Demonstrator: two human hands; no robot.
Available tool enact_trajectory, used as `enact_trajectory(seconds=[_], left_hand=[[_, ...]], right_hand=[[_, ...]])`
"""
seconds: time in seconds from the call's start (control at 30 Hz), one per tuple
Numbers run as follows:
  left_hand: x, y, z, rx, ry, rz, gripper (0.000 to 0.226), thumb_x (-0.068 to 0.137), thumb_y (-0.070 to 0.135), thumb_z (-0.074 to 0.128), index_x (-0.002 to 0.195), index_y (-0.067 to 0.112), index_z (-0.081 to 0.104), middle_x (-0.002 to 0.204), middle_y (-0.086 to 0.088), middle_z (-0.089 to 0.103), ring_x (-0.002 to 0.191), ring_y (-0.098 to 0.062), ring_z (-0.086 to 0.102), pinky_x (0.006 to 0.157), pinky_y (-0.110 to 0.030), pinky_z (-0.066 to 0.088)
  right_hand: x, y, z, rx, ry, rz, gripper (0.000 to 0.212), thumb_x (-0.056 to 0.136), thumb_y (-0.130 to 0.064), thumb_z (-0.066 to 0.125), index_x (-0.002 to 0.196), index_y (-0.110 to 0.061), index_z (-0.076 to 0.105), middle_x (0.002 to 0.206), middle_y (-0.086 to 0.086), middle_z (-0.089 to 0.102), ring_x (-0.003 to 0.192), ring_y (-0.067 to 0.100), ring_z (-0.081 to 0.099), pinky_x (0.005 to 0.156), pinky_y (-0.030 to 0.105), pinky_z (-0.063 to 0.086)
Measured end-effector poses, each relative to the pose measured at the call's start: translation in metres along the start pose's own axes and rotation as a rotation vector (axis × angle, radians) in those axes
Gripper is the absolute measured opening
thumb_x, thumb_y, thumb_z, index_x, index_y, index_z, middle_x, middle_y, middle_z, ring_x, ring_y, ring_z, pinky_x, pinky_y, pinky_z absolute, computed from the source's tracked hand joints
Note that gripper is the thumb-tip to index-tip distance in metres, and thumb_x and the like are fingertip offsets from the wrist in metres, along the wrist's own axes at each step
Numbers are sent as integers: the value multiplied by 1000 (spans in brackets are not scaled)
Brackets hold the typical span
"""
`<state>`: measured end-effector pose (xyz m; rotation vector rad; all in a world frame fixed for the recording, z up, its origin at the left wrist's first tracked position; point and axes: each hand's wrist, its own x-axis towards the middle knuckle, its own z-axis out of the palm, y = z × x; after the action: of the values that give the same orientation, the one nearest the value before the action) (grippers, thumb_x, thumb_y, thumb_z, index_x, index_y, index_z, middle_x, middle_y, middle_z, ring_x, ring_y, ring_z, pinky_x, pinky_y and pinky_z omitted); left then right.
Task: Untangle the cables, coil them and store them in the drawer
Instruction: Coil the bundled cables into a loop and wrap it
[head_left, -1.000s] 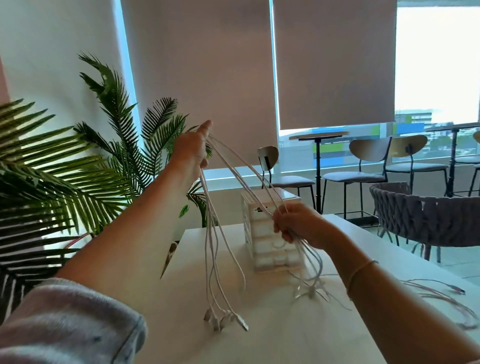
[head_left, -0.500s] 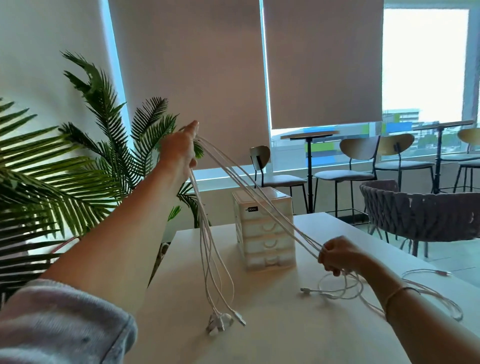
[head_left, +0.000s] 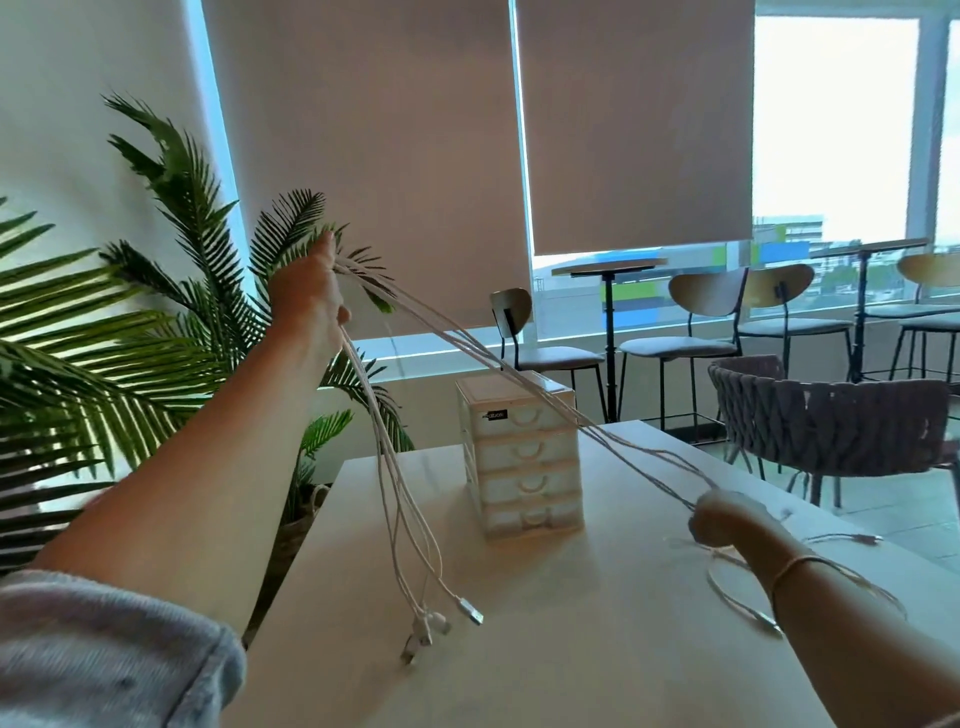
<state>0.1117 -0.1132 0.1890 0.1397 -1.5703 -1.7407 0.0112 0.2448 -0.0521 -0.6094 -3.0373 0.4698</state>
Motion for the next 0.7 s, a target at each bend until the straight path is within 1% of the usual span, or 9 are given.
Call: enact_trajectory(seconds=[0.1,0.17,0.27,0.33,0.4,0.47,0.53,0.57,0.7], left_hand=[[4,1,-8,-26,48,-8,31,91,47,52,79,17,53,62,4,40,48,-9,35,44,-20,33],[7,0,-11,-55,84,-11,32,90,46,53,72,19,49,64,4,41,49,-9,35,43,-20,32],[6,0,-14,-93,91,-22,32,89,46,54,72,20,48,64,4,41,51,-9,35,43,-20,31],[4,2,-13,-65,64,-10,32,90,47,52,73,20,49,65,5,41,52,-9,36,45,-19,33],[2,3,-11,-8,40,22,34,91,47,49,73,19,50,66,4,41,52,-9,38,46,-19,36],[0,2,-8,28,26,35,35,92,48,48,81,15,54,67,4,41,53,-9,38,47,-20,37],[-1,-1,-8,57,11,1,41,89,53,48,97,13,56,66,3,40,53,-9,39,46,-21,37],[-1,-2,-8,64,2,-25,43,88,56,49,97,14,55,64,3,39,52,-9,38,46,-21,35],[-8,-3,-3,-8,-33,-99,40,87,57,50,72,20,48,57,5,32,46,-9,30,46,-22,29]], right_hand=[[-9,8,-10,163,99,216,44,91,-18,44,131,2,43,127,16,50,112,32,52,90,38,46],[-8,13,-12,118,152,258,42,94,-15,40,130,5,43,128,20,48,115,34,50,91,39,45],[-13,12,-10,158,150,72,38,92,-19,44,124,-1,53,123,16,56,111,29,56,86,31,47],[-28,6,-9,203,-1,-134,34,93,-17,44,120,-2,58,115,14,62,104,26,61,82,31,49],[-43,-8,-14,316,-226,-167,28,91,-11,51,112,2,63,92,15,64,76,25,62,65,31,50],[-58,-20,-27,307,-322,-253,23,89,-7,54,106,5,65,74,10,59,54,20,54,51,27,49],[-64,-31,-40,369,-315,-310,19,89,-4,54,102,5,64,71,9,56,51,17,52,50,28,50],[-68,-36,-49,408,-329,-356,16,89,-3,54,100,2,64,72,8,57,53,17,53,51,29,51],[-83,-49,-84,489,-342,-473,17,89,0,54,102,-5,63,85,16,61,66,21,60,53,30,55]])
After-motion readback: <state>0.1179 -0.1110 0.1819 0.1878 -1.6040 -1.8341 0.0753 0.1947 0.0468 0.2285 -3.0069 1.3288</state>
